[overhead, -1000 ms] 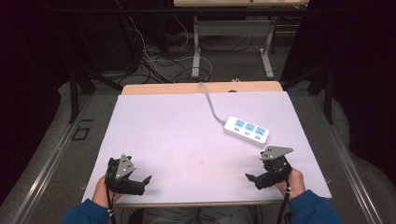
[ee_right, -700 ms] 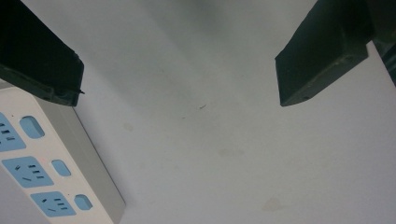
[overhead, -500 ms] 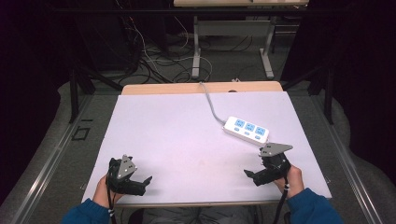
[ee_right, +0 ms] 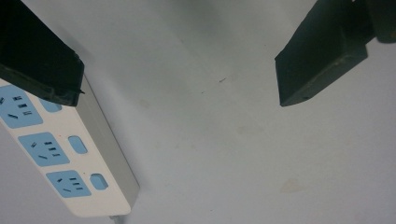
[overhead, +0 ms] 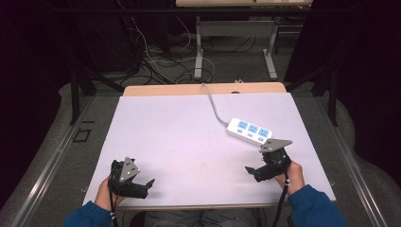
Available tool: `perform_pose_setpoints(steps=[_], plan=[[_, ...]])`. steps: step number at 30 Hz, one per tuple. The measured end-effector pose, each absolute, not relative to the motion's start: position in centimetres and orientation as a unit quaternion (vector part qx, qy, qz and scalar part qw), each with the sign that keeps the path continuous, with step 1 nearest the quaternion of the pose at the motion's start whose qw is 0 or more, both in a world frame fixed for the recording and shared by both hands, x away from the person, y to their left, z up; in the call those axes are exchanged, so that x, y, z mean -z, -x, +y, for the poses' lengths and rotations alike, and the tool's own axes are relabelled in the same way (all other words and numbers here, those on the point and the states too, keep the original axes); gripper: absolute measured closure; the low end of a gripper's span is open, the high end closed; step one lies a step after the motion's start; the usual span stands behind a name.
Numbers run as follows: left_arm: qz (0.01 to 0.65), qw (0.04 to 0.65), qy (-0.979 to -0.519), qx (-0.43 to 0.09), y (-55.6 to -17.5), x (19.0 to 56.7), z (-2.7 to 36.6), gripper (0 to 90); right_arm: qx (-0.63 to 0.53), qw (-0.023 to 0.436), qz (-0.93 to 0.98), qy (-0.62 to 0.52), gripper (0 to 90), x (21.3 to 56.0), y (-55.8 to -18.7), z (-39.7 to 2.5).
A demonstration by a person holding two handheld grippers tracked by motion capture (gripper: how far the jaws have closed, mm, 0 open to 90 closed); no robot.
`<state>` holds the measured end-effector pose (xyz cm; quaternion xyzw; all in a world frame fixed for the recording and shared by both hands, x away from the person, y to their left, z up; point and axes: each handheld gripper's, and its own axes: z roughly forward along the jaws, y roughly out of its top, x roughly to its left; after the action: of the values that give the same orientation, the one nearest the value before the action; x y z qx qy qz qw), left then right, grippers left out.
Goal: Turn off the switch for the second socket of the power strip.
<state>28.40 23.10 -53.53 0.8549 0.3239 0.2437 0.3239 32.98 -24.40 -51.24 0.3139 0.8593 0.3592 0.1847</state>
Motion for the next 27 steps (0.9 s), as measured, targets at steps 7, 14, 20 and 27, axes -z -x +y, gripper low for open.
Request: perform_pose_setpoints(steps=[7, 14, 20, 27], plan=[[0.323, 0.322, -0.856, -0.244, -28.4, 53.5, 23.0, 0.2, -0.363, 0.183, 0.856, -0.320, 0.8, 51.3, -34.1, -24.5], [0.324, 0.323, -0.854, -0.248, -28.4, 53.6, 22.9, 0.2, -0.365, 0.186, 0.851, -0.330, 0.8, 51.2, -35.1, -24.7], [0.324, 0.321, -0.856, -0.245, -28.4, 53.5, 22.9, 0.2, -0.366, 0.183, 0.851, -0.330, 0.9, 51.2, -36.0, -24.5], [0.323, 0.321, -0.854, -0.253, -28.4, 53.5, 22.9, 0.2, -0.361, 0.185, 0.853, -0.328, 1.2, 51.1, -36.7, -24.2]])
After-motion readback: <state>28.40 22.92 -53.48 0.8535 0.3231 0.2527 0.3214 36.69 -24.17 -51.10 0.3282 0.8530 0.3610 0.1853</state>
